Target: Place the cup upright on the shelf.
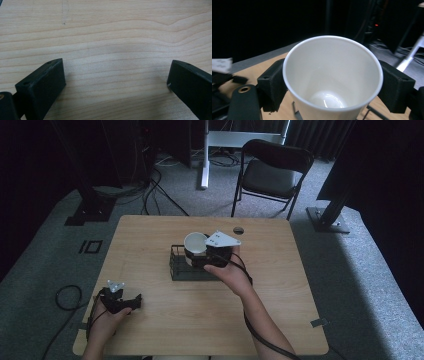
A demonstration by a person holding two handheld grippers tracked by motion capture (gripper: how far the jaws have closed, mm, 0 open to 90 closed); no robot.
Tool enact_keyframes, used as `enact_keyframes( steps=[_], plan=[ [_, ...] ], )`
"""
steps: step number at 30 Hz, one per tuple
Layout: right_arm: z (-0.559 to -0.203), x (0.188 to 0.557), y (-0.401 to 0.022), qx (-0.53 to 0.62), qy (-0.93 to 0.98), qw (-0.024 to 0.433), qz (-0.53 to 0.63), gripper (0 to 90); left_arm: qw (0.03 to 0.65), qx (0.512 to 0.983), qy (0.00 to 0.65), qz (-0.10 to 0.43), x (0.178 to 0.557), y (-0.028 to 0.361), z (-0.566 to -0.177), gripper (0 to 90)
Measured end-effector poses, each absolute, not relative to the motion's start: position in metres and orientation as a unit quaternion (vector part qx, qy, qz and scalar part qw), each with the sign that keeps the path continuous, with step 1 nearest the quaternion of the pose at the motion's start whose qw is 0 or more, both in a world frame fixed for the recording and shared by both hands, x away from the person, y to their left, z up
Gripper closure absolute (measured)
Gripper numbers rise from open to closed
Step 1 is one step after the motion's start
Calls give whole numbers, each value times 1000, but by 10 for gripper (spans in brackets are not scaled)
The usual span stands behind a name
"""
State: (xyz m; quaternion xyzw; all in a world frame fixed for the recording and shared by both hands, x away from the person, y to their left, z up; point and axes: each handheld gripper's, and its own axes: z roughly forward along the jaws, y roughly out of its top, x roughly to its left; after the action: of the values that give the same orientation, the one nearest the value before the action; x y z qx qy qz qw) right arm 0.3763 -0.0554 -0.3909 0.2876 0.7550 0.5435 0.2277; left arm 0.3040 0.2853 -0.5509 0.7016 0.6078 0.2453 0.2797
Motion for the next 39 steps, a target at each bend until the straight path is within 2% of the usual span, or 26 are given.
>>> enact_keyframes(
  steps=[18,39],
  plan=[
    [-430,413,-37,355,750,237,505,195,280,702,607,246,304,285,-551,19],
    [-458,424,-29,395,752,225,477,194,281,702,607,245,304,285,-551,19]
  ],
)
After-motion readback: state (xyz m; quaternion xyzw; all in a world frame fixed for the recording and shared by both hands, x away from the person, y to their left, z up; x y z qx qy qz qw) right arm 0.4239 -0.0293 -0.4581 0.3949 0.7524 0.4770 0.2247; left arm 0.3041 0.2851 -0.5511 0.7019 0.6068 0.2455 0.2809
